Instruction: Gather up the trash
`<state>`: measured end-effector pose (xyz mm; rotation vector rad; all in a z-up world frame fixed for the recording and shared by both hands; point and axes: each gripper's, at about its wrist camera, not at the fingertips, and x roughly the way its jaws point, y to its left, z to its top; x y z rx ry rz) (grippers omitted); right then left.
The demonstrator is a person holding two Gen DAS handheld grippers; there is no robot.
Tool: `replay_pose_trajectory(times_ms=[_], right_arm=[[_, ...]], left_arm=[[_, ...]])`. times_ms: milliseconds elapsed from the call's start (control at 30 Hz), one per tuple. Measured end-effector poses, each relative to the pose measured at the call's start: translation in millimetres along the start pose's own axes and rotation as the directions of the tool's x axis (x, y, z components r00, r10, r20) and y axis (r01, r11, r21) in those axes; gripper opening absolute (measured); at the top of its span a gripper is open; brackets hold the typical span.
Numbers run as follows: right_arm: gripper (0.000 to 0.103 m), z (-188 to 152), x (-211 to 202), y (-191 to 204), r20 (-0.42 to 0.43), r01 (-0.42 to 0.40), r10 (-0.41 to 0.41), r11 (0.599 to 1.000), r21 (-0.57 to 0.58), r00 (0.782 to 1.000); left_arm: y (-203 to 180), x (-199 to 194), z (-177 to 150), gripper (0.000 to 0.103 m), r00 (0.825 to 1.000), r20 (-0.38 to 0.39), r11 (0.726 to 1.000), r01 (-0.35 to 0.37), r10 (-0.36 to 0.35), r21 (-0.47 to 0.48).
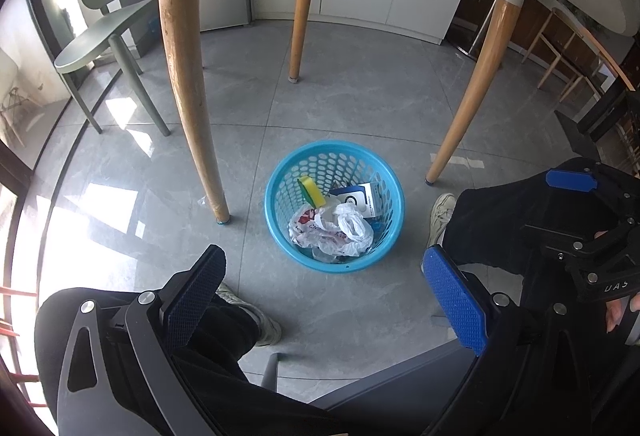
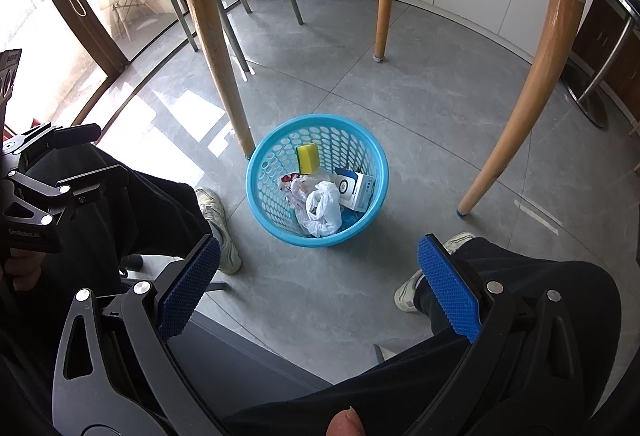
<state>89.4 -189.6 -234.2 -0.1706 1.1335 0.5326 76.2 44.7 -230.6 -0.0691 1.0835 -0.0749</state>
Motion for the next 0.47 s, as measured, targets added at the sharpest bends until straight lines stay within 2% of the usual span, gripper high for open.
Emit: replay_pose_trajectory(times_ms=[467], right_arm=[[0.095,-3.2,3.1,-1.7,-0.009,-0.002,0.002,1.000,0.000,1.000]], left_arm=[[-2.7,1.9,0.9,0.097,1.000,-0.012,1.000,-0.015,0.015,0.017]])
